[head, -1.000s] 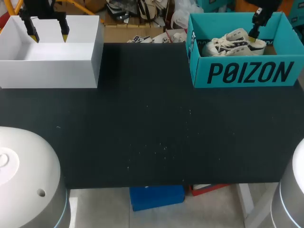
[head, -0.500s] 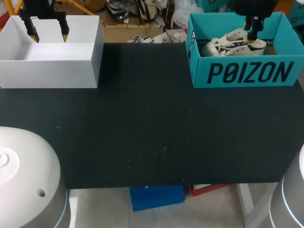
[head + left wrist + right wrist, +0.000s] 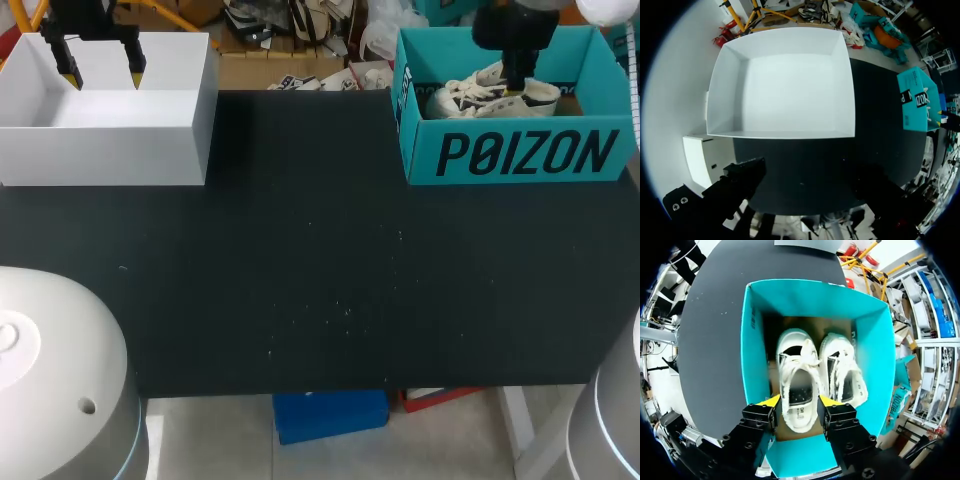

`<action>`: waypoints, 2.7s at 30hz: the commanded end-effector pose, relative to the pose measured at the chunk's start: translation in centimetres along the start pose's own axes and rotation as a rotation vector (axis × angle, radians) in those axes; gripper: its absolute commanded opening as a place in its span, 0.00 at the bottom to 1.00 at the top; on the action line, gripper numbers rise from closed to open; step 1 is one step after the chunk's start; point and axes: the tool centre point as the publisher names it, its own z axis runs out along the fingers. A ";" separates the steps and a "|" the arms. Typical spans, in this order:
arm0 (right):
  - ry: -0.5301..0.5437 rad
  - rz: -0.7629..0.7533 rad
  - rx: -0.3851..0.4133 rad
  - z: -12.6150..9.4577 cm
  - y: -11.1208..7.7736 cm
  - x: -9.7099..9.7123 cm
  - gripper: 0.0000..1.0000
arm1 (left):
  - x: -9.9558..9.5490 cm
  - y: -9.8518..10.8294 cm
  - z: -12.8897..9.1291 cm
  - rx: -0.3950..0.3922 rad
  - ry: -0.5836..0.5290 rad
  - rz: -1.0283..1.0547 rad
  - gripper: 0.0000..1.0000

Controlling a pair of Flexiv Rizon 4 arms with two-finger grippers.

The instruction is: Take the shoe out of the shoebox, open the shoe tongue, remove and reinsert the insole, then place the shoe into the shoebox

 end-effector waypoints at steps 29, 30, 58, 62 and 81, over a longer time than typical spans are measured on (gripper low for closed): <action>0.057 -0.003 0.036 11.4 -1.2 -3.4 0.42 | 0.1 0.1 -0.1 -0.001 -0.002 -0.002 1.00; 0.059 -0.006 0.038 11.6 -1.1 -3.4 0.40 | 0.1 0.1 -0.1 -0.001 -0.002 -0.002 1.00; 0.119 -0.039 0.021 8.1 -1.5 -2.8 0.00 | 0.1 0.1 -0.1 -0.001 -0.002 -0.002 1.00; 0.118 -0.051 0.008 4.7 -1.8 -3.3 0.00 | 0.1 0.1 -0.1 -0.001 -0.002 -0.002 1.00; -0.025 -0.138 0.149 -10.3 -2.6 -3.7 0.00 | 0.1 0.1 -0.1 -0.001 -0.002 -0.002 1.00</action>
